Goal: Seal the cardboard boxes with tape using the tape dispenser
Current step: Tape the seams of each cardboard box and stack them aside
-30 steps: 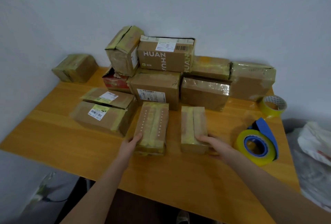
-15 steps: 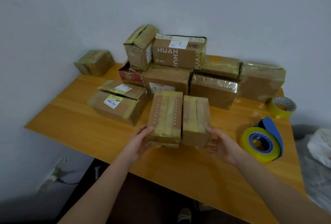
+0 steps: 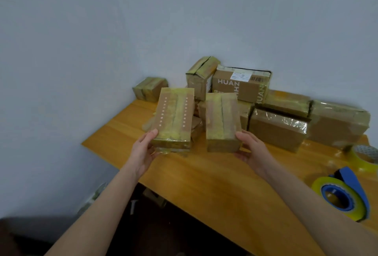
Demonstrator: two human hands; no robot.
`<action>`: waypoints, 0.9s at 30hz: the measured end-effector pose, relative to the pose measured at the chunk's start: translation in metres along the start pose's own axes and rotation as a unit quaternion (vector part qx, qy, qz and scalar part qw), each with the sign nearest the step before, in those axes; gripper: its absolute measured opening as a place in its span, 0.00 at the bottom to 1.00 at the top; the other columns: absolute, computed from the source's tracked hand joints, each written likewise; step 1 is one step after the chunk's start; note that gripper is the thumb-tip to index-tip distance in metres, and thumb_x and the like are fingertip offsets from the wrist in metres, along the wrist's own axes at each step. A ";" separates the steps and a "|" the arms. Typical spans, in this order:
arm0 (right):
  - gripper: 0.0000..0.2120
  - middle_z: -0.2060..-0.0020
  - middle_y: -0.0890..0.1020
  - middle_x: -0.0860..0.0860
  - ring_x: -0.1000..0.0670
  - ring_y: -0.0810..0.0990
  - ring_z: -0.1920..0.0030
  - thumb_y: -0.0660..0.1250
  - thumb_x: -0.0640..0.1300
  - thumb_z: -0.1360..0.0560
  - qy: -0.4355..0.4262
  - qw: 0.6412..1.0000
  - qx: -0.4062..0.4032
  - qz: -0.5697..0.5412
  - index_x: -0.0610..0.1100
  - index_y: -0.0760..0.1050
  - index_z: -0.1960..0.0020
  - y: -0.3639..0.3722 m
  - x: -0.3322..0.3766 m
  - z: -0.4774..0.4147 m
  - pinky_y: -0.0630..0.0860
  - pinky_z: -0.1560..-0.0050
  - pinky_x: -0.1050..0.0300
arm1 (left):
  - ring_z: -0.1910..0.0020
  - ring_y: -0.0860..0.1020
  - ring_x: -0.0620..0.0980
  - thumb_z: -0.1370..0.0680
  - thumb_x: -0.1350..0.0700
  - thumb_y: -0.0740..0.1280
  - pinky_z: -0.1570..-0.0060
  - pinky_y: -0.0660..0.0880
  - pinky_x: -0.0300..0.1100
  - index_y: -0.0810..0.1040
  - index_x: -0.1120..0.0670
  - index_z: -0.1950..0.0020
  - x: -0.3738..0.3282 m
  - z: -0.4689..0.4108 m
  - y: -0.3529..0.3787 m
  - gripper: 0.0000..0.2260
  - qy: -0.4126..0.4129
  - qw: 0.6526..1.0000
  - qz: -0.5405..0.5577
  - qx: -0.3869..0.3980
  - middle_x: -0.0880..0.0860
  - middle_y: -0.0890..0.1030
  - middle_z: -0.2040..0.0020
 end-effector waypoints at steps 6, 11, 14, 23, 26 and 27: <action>0.16 0.45 0.77 0.47 0.46 0.77 0.49 0.67 0.48 0.24 -0.019 1.000 -0.001 0.025 0.47 0.75 0.37 0.075 0.006 -0.042 0.76 0.53 0.53 | 0.54 0.79 0.52 0.25 0.52 0.69 0.51 0.75 0.47 0.78 0.54 0.45 -0.030 -0.040 -0.054 0.11 0.008 0.999 0.026 -0.023 0.54 0.81 0.52; 0.19 0.42 0.77 0.45 0.45 0.77 0.44 0.69 0.50 0.25 -0.029 0.999 -0.008 0.034 0.47 0.74 0.37 0.165 0.007 -0.106 0.78 0.44 0.49 | 0.55 0.79 0.52 0.24 0.52 0.69 0.52 0.76 0.47 0.78 0.54 0.45 -0.075 -0.115 -0.116 0.11 0.013 0.999 0.027 -0.020 0.55 0.81 0.53; 0.13 0.45 0.79 0.46 0.46 0.78 0.45 0.68 0.49 0.24 -0.012 1.000 -0.014 0.016 0.48 0.76 0.42 0.219 0.003 -0.137 0.78 0.42 0.48 | 0.57 0.78 0.51 0.24 0.52 0.69 0.51 0.75 0.46 0.78 0.54 0.47 -0.100 -0.160 -0.151 0.08 0.001 1.000 0.012 -0.013 0.54 0.80 0.55; 0.15 0.44 0.80 0.48 0.47 0.78 0.44 0.70 0.52 0.26 0.003 0.999 -0.029 0.017 0.49 0.76 0.41 0.309 -0.003 -0.228 0.78 0.47 0.52 | 0.59 0.77 0.50 0.23 0.54 0.68 0.56 0.74 0.45 0.78 0.52 0.53 -0.148 -0.267 -0.207 0.03 -0.013 0.999 -0.027 -0.028 0.53 0.79 0.58; 0.18 0.44 0.80 0.48 0.47 0.79 0.44 0.71 0.53 0.27 0.016 0.999 -0.019 0.040 0.49 0.76 0.39 0.329 -0.010 -0.261 0.79 0.45 0.51 | 0.60 0.77 0.50 0.23 0.54 0.69 0.57 0.73 0.44 0.78 0.52 0.53 -0.154 -0.292 -0.215 0.03 -0.004 0.998 -0.045 -0.042 0.52 0.79 0.59; 0.19 0.44 0.79 0.48 0.47 0.79 0.44 0.72 0.53 0.27 0.023 0.999 -0.016 0.044 0.49 0.75 0.39 0.336 -0.015 -0.271 0.79 0.43 0.49 | 0.60 0.77 0.50 0.24 0.54 0.69 0.57 0.73 0.45 0.78 0.52 0.52 -0.155 -0.300 -0.218 0.04 -0.003 0.998 -0.051 -0.043 0.52 0.79 0.59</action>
Point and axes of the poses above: each hand's wrist, its own z-axis away from the middle knuckle, its own y-axis out of the palm, x = y × z, the point moved 7 cm from there along -z, towards the middle knuckle
